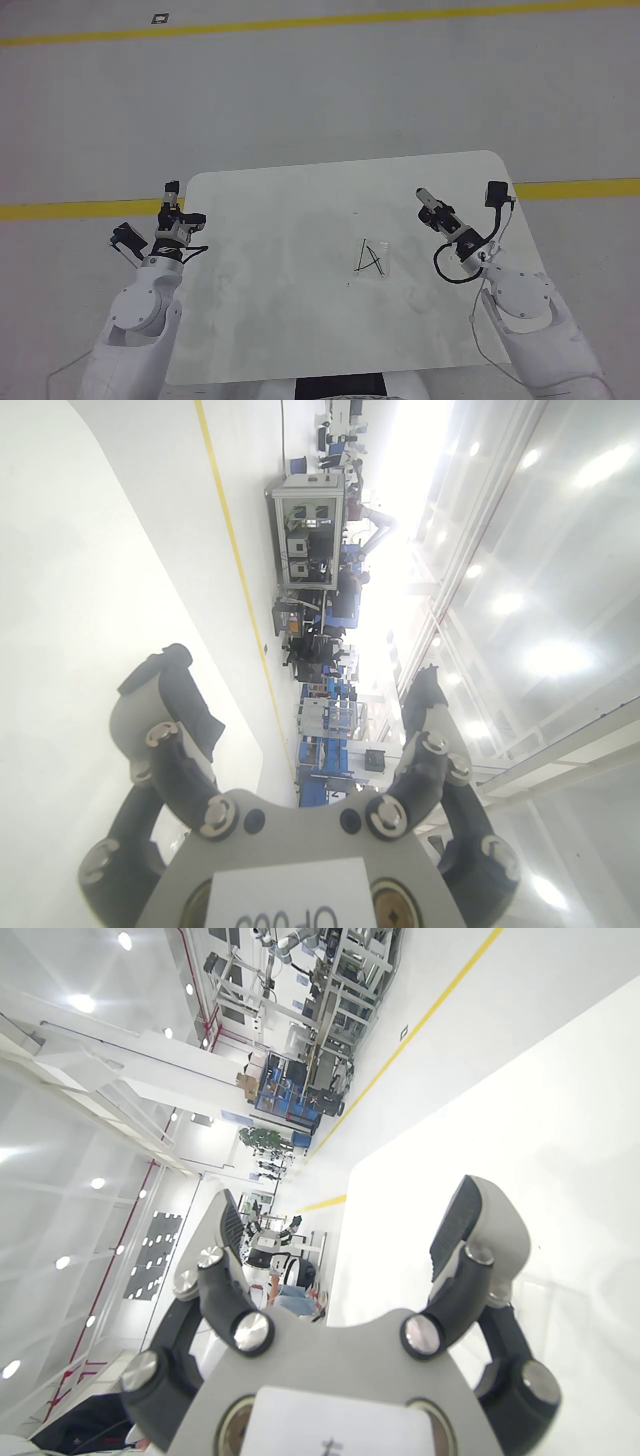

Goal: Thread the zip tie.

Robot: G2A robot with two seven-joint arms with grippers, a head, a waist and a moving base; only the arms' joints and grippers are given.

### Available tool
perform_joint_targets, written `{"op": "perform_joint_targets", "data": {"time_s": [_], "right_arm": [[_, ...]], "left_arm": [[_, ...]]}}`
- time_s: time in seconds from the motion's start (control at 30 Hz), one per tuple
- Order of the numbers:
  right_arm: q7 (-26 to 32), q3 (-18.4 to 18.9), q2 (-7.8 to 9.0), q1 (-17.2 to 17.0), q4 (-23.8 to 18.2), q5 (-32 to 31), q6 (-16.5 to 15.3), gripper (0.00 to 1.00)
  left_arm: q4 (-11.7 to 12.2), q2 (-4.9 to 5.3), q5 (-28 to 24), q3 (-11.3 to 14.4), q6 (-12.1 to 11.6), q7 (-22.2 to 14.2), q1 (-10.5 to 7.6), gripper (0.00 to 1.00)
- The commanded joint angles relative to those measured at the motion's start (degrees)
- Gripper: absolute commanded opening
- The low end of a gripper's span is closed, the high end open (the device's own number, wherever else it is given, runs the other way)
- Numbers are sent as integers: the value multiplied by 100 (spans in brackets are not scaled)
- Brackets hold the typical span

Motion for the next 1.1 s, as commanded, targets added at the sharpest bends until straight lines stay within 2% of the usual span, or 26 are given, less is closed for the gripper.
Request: {"op": "perform_joint_targets", "data": {"time_s": [0.0,0.17,0.23,0.3,0.47,0.77,0.83,0.87,1.0,1.07], "right_arm": [[-13,1,-1,-1,0,3,1,100],[-13,1,-1,-1,0,3,1,100],[242,-84,19,19,-42,-332,-22,100],[822,-253,58,113,-41,-952,100,100],[1818,-730,81,244,-113,-1401,578,100],[1866,-791,78,276,-140,-1409,583,100],[1917,-825,86,296,-120,-1606,622,100],[1988,-929,93,391,-150,-1964,717,100],[2443,-1334,79,767,-70,-2435,1047,100],[2727,-1523,67,1024,10,-2683,1353,100]], "left_arm": [[0,0,0,0,0,0,0,100],[0,0,0,0,0,0,0,100],[0,0,0,0,0,0,0,100],[0,0,0,0,0,0,0,100],[0,0,0,0,0,0,0,100],[0,0,0,0,0,0,0,100],[0,0,0,0,0,0,0,100],[0,0,0,0,0,0,0,100],[0,0,0,0,0,0,0,100],[0,0,0,0,0,0,0,100]]}}
